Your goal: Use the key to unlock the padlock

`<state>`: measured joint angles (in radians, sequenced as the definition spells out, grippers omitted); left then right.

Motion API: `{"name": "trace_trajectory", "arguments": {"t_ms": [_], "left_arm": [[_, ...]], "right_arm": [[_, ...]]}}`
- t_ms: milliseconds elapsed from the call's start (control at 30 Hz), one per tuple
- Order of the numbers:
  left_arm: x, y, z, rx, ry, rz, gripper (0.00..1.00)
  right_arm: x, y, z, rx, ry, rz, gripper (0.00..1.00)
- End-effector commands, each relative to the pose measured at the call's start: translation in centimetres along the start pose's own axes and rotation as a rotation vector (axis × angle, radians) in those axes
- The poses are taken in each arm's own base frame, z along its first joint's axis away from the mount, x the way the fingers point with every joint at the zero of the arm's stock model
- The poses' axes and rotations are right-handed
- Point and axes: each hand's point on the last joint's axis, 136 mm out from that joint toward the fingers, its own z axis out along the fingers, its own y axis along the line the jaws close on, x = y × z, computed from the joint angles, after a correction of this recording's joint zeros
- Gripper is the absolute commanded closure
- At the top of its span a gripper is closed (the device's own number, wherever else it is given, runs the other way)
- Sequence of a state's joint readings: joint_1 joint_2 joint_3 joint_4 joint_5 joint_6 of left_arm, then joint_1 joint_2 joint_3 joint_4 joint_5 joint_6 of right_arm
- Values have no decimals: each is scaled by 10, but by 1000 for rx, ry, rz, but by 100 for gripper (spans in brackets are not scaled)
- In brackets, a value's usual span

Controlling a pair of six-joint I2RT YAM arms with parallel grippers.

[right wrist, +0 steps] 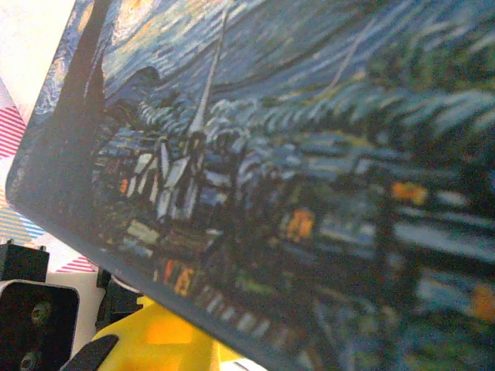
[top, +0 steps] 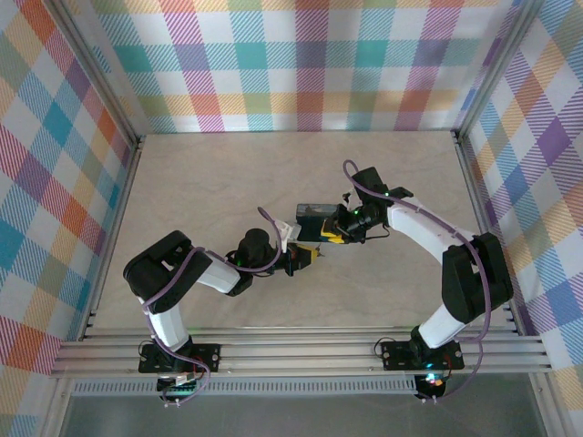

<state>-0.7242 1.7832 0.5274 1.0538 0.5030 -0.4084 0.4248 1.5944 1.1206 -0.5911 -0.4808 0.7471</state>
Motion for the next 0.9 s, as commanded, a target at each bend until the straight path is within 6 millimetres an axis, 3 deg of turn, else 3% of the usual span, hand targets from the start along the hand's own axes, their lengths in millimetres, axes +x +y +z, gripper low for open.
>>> {"name": "trace_trajectory", "arguments": {"t_ms": [0,867], "left_arm": [[-24,-13,-2,34,-78,34,100],[-28,-18,-1,52,-79,62,100]], "right_arm": [[-3,2,3,-26,5,-22,100],[-2,-3,5,-7,15,-36,100]]}}
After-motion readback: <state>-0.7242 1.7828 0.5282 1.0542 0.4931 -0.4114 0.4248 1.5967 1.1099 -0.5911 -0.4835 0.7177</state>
